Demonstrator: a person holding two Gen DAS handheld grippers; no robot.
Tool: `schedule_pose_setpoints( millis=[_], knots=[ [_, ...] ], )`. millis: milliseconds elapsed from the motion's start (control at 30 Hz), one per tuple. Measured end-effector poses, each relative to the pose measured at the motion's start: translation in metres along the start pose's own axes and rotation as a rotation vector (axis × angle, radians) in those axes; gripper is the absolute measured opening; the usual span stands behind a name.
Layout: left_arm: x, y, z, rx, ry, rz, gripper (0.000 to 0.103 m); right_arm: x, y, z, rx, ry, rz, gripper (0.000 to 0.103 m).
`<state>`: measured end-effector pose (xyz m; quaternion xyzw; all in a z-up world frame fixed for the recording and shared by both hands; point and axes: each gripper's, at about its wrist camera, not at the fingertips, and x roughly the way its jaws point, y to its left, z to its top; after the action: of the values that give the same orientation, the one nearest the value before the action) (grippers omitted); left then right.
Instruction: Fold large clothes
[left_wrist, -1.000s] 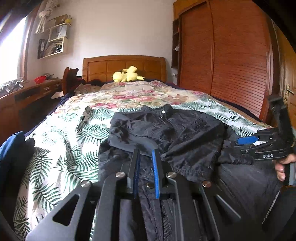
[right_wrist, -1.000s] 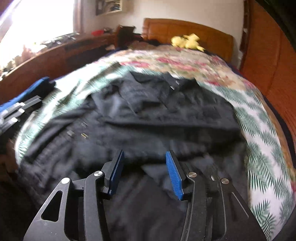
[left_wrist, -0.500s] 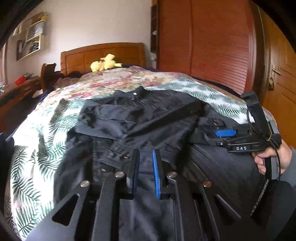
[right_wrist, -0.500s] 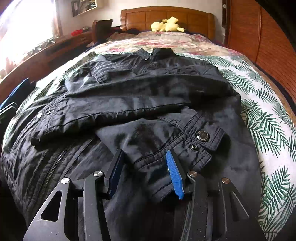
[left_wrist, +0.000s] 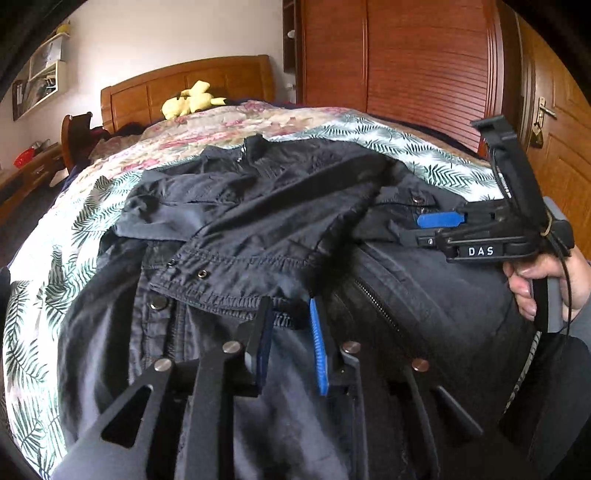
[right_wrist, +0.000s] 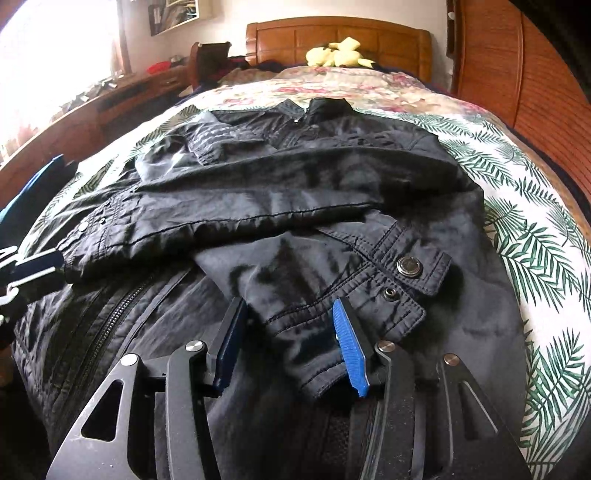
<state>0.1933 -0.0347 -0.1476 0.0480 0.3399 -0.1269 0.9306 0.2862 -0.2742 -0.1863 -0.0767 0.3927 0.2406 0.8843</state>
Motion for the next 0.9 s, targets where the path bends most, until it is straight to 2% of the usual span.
schedule_pose_setpoints(
  millis=[333,633,900],
  knots=[
    [0.018,0.003,0.002,-0.042,0.061,0.016,0.018,-0.001,0.001,0.000,0.004,-0.003,0.001,0.050],
    [0.005,0.014,-0.016,-0.101,0.072,0.014,0.018,-0.005,-0.001,0.000,0.005,-0.013,0.010,0.050],
    [0.011,0.014,-0.012,-0.118,0.072,0.029,0.018,-0.009,0.000,-0.004,-0.015,-0.020,0.013,0.050]
  ],
)
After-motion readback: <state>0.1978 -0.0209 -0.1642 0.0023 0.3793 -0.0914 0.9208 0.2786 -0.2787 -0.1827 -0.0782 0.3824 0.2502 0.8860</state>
